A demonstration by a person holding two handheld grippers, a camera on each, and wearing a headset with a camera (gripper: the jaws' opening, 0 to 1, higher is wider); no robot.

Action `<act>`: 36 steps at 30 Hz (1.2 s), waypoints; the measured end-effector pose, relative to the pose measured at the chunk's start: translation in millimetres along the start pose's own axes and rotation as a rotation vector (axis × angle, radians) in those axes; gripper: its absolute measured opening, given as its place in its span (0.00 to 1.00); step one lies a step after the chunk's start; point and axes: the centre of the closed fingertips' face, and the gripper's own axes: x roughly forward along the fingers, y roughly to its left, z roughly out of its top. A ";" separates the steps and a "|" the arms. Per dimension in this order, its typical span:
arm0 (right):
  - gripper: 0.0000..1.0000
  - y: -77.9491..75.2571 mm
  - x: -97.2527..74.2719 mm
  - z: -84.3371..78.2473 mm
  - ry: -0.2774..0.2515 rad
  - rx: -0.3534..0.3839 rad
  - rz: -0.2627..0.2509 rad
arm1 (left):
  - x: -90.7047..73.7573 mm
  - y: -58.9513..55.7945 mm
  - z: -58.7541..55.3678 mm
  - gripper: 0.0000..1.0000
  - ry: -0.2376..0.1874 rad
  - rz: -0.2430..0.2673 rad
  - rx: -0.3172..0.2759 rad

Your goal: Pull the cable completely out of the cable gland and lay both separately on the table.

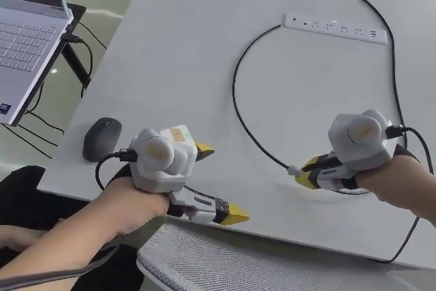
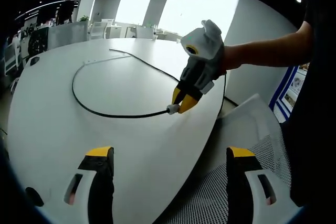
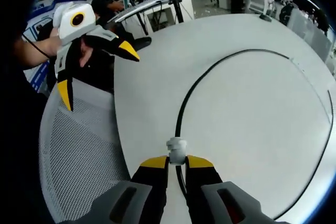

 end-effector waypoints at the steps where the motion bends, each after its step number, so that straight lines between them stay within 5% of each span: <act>1: 0.06 1.1 -4.2 -0.2 -0.001 -0.002 -0.004 | 0.9 -1.8 2.2 0.89 -0.001 -0.004 0.005; 15: 0.06 19.6 -38.5 12.4 -0.029 -0.059 0.012 | 19.2 -16.6 44.3 0.87 -0.032 -0.057 0.074; 25: 0.06 27.5 -51.6 17.7 -0.026 -0.123 0.034 | 31.2 -24.8 63.1 0.84 -0.049 -0.097 0.125; 36: 0.06 41.1 -63.5 19.1 -0.023 -0.198 0.073 | 46.4 -36.8 71.1 0.75 -0.039 -0.147 0.165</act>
